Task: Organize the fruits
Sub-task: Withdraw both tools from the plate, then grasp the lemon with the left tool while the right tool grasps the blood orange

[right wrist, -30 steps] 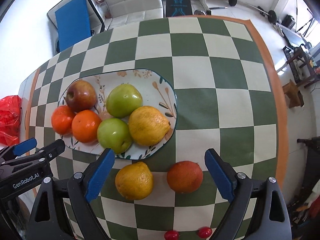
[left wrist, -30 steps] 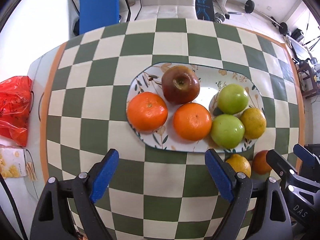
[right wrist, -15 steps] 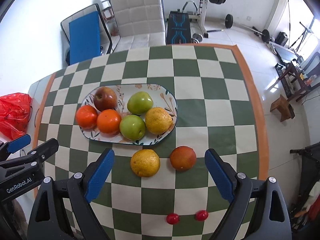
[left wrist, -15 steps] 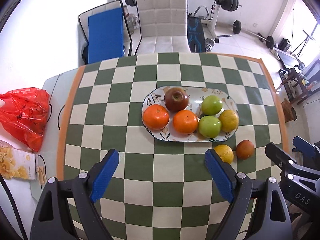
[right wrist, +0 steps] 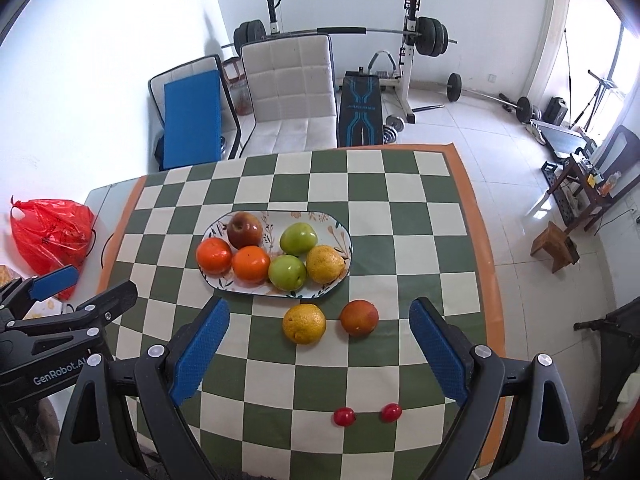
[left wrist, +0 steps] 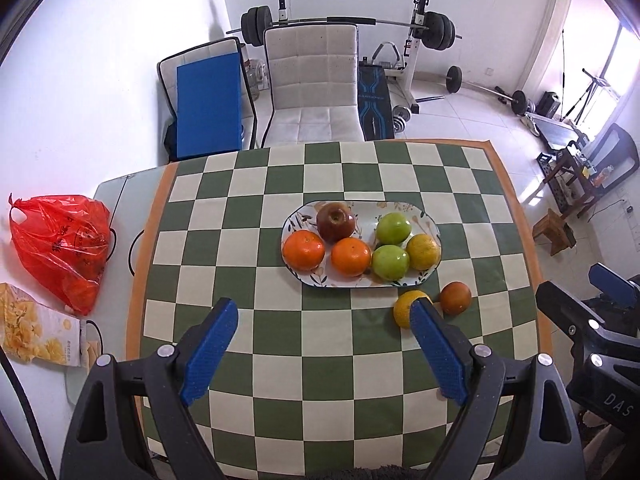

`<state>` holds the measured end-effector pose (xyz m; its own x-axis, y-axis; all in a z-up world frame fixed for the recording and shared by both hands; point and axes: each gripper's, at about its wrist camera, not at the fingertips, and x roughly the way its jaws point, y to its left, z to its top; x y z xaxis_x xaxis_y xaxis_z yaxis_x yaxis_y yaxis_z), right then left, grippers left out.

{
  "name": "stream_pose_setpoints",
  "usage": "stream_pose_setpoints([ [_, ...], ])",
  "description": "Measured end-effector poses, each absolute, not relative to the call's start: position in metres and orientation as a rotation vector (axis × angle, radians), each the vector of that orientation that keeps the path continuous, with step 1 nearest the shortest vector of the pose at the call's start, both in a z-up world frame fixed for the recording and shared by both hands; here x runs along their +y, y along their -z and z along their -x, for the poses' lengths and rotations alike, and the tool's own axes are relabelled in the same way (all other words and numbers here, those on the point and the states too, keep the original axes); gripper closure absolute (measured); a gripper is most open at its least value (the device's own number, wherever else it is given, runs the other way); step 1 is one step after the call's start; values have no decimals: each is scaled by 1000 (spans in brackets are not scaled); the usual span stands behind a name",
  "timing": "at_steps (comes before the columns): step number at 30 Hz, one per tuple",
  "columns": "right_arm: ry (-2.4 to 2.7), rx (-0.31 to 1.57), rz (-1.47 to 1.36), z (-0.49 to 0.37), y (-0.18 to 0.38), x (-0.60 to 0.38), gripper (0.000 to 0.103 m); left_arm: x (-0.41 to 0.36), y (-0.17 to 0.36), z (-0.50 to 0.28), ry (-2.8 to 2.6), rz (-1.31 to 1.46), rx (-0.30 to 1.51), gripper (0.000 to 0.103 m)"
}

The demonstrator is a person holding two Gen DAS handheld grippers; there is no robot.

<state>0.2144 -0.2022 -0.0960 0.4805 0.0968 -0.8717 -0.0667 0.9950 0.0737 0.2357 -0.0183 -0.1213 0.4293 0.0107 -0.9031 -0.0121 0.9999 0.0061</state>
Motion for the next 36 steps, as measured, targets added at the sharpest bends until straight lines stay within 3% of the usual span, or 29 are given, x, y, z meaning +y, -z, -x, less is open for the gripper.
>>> stream_pose_setpoints([
  [16,-98,1042,-70,-216,84,-207,9,-23,113,-241,-14,18,1109,15],
  [18,-98,1048,-87,-221,88,-210,9,-26,120,-248,-34,-4,1118,10],
  [19,-96,1051,-93,-224,91,-212,8,-27,124,-252,-37,-12,1127,0],
  [21,-91,1073,-114,-232,102,-218,7,-30,136,-261,-52,-29,1139,0],
  [27,-57,1224,-217,-268,181,-252,7,-46,197,-292,-64,-63,1270,0],
  [33,-33,1419,-390,-299,298,-281,7,-64,266,-310,-51,-4,1476,0],
  [36,-21,1494,-469,-310,344,-287,12,-75,291,-312,-53,7,1540,0],
])
